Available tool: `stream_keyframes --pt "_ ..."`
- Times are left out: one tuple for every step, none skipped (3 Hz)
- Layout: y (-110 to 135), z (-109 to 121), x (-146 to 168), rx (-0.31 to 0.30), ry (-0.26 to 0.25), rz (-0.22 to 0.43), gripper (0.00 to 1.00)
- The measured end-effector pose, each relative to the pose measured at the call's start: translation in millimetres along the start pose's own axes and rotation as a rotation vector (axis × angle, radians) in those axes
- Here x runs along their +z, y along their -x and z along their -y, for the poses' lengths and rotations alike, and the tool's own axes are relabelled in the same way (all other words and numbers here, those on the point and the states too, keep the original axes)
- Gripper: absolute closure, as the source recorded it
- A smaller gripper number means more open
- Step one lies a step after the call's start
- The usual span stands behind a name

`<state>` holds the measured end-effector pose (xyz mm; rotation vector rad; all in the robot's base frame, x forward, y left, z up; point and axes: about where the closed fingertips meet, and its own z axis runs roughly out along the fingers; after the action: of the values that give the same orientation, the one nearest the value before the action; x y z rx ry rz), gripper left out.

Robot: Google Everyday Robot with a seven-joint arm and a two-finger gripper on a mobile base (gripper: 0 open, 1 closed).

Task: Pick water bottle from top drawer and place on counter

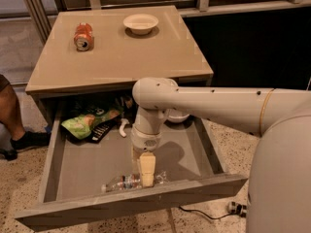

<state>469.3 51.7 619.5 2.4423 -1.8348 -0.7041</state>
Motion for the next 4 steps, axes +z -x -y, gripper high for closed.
stream_keyframes --pt "0.0 0.0 0.0 0.000 0.000 0.000 0.56" --pt "0.0 0.0 0.0 0.000 0.000 0.000 0.33" --pt "0.0 0.0 0.0 0.000 0.000 0.000 0.10" --pt "0.0 -0.1 0.4 0.000 0.001 0.000 0.00"
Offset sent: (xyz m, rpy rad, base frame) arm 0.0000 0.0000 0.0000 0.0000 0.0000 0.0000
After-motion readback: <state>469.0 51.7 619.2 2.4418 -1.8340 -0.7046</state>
